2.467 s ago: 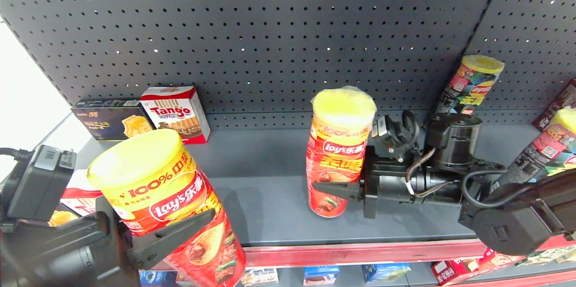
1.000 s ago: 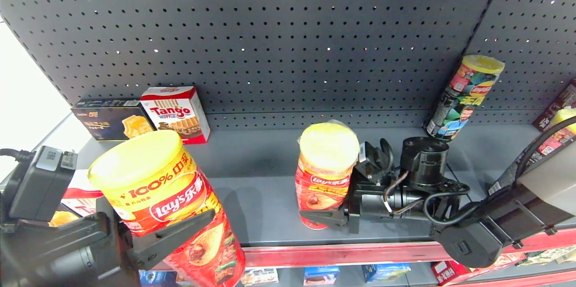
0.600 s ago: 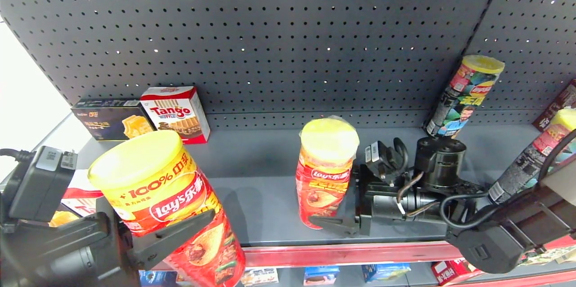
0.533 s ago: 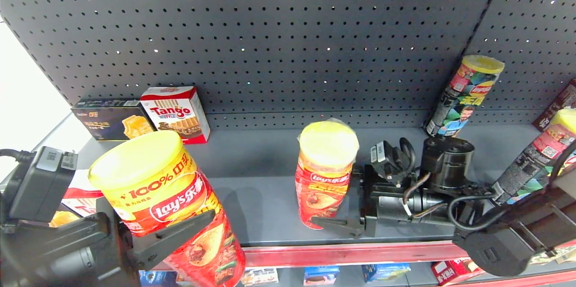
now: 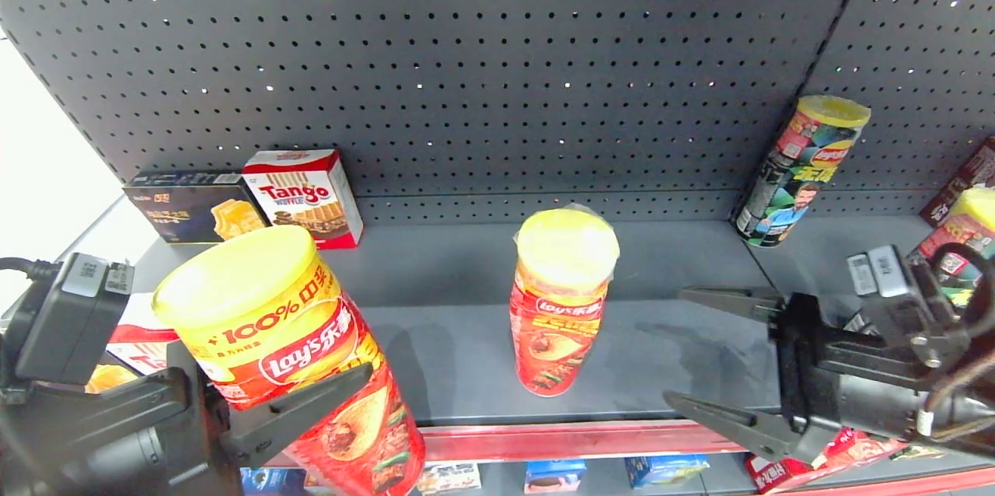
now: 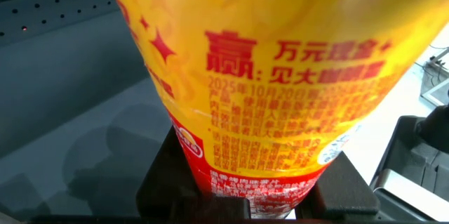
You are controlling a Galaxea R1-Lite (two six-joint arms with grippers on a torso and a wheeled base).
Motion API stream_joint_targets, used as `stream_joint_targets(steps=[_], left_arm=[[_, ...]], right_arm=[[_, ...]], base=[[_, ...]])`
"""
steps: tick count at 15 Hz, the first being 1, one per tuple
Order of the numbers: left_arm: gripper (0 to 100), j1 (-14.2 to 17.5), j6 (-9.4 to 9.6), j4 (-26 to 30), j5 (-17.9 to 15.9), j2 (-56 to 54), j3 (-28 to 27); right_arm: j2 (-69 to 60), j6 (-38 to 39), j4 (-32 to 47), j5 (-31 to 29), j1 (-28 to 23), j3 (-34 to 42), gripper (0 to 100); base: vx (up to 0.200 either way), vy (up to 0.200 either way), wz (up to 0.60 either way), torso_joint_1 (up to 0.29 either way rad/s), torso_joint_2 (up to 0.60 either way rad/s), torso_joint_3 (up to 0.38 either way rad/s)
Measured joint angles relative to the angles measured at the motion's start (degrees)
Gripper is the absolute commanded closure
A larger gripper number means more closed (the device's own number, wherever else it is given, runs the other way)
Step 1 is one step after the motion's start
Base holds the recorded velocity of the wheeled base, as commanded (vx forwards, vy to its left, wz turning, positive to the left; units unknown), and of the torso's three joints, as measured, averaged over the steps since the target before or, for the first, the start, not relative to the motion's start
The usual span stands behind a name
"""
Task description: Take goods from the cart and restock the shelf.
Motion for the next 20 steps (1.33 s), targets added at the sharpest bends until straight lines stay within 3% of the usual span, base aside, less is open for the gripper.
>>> stream_joint_targets(steps=[4, 8, 11, 16, 18, 20], left_arm=[[100, -0.4, 0.15, 0.0, 0.0, 0.0, 0.0], [100, -0.4, 0.15, 0.1, 0.0, -0.8, 0.5], [100, -0.4, 0.22, 0.2, 0.0, -1.4, 0.5], [100, -0.7, 0.37, 0.2, 0.0, -1.6, -0.1], [100, -0.8, 0.37, 0.1, 0.0, -1.6, 0.0], [100, -0.9, 0.37, 0.2, -0.1, -1.7, 0.2]], right_arm=[[-15.7, 4.0, 3.6, -9.6, -6.8, 11.6, 0], [-28.6, 5.6, 10.0, -13.0, -13.7, 18.5, 0], [-40.3, 7.1, 22.0, -18.8, -15.1, 19.4, 0], [-66.0, 10.0, 48.3, -34.6, -16.1, 19.7, 0], [-72.7, 13.5, 55.9, -45.2, -16.5, 19.7, 0], [-75.7, 15.4, 57.3, -45.6, -16.6, 19.7, 0]], base=[[0.0, 0.0, 0.0, 0.0, 0.0, 0.0], [0.0, 0.0, 0.0, 0.0, 0.0, 0.0], [0.0, 0.0, 0.0, 0.0, 0.0, 0.0], [0.0, 0.0, 0.0, 0.0, 0.0, 0.0], [0.0, 0.0, 0.0, 0.0, 0.0, 0.0], [0.0, 0.0, 0.0, 0.0, 0.0, 0.0]])
